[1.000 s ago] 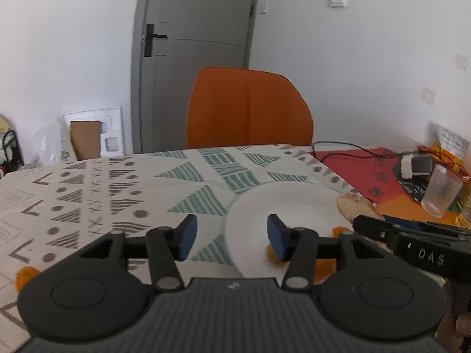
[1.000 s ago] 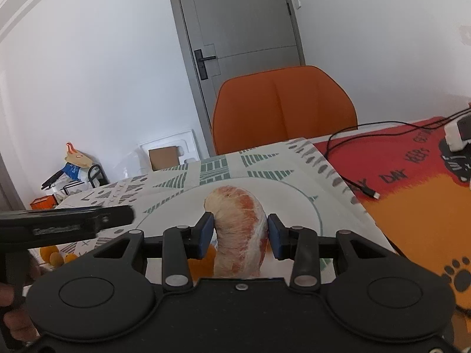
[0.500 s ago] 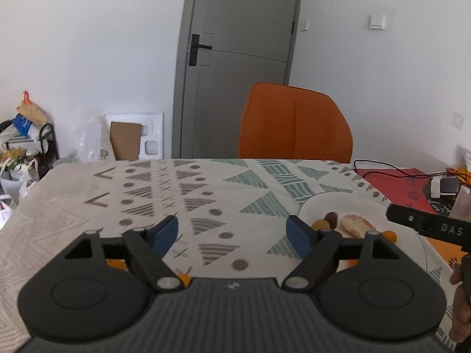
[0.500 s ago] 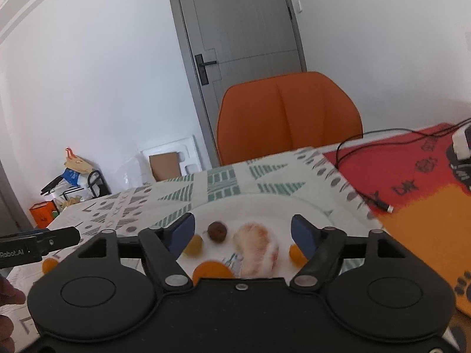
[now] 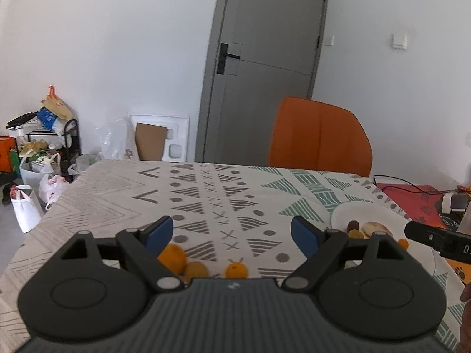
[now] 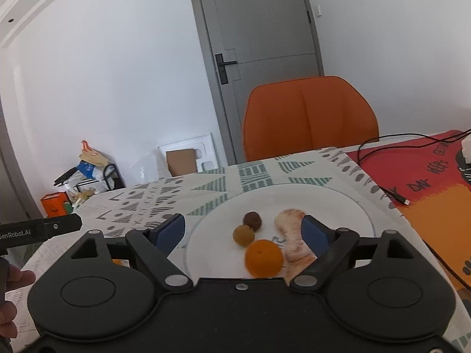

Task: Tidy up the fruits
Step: 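Move both open grippers back toward the fruit on the tablecloth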

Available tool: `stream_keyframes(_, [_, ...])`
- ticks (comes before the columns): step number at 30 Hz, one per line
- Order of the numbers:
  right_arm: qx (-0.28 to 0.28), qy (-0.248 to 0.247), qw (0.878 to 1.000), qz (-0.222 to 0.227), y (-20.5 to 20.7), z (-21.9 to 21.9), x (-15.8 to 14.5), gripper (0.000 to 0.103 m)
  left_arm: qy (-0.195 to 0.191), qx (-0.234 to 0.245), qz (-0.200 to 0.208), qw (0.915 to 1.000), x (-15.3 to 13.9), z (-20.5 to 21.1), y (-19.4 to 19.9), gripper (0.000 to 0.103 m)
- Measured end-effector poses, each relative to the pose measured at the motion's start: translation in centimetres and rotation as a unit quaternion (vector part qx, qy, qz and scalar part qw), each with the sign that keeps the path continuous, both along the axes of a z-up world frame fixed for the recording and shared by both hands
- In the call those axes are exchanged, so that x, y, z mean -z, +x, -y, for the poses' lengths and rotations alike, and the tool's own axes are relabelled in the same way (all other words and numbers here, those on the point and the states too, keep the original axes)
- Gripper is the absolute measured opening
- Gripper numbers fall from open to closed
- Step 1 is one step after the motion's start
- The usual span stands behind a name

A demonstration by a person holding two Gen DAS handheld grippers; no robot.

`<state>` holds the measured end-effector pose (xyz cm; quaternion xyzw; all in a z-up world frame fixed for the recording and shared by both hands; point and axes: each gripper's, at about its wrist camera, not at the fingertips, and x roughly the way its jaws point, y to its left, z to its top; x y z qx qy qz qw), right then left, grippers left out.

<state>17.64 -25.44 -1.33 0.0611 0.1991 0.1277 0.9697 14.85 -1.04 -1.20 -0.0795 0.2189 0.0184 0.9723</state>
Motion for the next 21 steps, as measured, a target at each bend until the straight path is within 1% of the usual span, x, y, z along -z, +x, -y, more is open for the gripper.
stream_keyframes(1, [-0.003,0.001,1.000,0.000,-0.2,-0.2,-0.1,0.089,-0.001,-0.002,0.001,1.0000,-0.1,-0.4,-0.3,0.086])
stream_keyframes(2, [-0.005,0.003,1.000,0.000,-0.3,-0.5,-0.2,0.095,-0.002,-0.004,0.002,1.0000,-0.2,-0.6,-0.6,0.086])
stream_keyframes(3, [-0.007,0.005,1.000,0.001,-0.4,-0.6,-0.3,0.102,-0.006,-0.006,0.004,1.0000,-0.3,-1.0,-0.9,0.089])
stream_keyframes(4, [-0.008,0.008,1.000,0.001,-0.6,-0.9,-0.4,0.103,-0.011,-0.009,0.007,0.9999,-0.4,-1.4,-1.3,0.094])
stream_keyframes(6, [-0.011,0.011,1.000,0.002,-0.9,-1.4,-0.6,0.103,-0.019,-0.023,0.015,0.9994,-0.5,-2.2,-2.0,0.098])
stream_keyframes(10, [-0.016,0.002,1.000,0.003,-1.2,-2.6,-1.0,0.103,-0.044,-0.036,0.025,0.9981,-0.9,-3.9,-3.1,0.099])
stream_keyframes(14, [-0.026,-0.002,1.000,0.003,-1.5,-3.7,-1.0,0.103,-0.042,-0.052,0.030,0.9973,-1.2,-5.2,-3.8,0.100])
stream_keyframes(17, [-0.035,-0.001,0.999,0.002,-1.7,-4.4,-1.0,0.103,-0.034,-0.067,0.030,0.9967,-1.3,-5.9,-4.1,0.100])
stream_keyframes(21, [-0.050,-0.001,0.999,-0.004,-1.7,-5.4,-0.8,0.103,-0.043,-0.072,0.019,0.9963,-1.3,-7.0,-4.3,0.100])
